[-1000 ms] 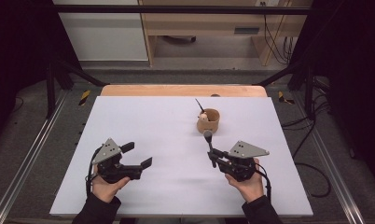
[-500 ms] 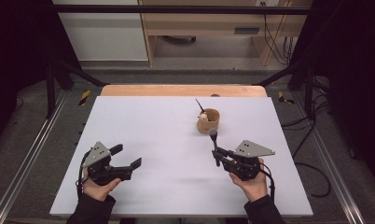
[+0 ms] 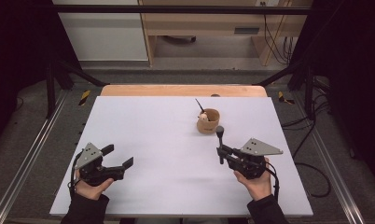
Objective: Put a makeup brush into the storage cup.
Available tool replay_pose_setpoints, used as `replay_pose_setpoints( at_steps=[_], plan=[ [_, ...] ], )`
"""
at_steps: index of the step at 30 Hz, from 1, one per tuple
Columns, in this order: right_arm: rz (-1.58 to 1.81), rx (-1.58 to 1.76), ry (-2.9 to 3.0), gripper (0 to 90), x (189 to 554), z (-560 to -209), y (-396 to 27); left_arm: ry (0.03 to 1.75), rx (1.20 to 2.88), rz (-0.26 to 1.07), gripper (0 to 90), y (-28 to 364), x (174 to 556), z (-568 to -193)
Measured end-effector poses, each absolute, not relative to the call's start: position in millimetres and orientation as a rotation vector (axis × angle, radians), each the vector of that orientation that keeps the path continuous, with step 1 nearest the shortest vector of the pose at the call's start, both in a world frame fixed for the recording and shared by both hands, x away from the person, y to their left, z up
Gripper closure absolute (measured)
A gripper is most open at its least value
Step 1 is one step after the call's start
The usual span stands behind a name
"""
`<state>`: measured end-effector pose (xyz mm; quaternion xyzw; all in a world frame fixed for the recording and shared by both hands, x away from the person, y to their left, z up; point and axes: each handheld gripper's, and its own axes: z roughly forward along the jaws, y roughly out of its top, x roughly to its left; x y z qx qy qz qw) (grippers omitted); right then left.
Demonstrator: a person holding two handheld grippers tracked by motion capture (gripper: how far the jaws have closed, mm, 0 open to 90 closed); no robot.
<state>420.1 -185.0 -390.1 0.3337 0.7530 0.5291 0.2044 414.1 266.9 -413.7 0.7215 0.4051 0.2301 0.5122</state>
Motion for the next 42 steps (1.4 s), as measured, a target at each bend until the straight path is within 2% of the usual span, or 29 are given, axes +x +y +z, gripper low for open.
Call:
replay_pose_setpoints(
  at_steps=[18, 42],
  plan=[
    [1.484, 0.971, 2.064, 79.6, 423, -387, -190, 0.996, 1.735, 0.597, 8.0, 281, 418, -417],
    [1.526, 1.02, 1.99, 79.6, 440, -366, -184, 0.971, 1.74, 0.599, 7.7, 287, 423, -420]
  ],
)
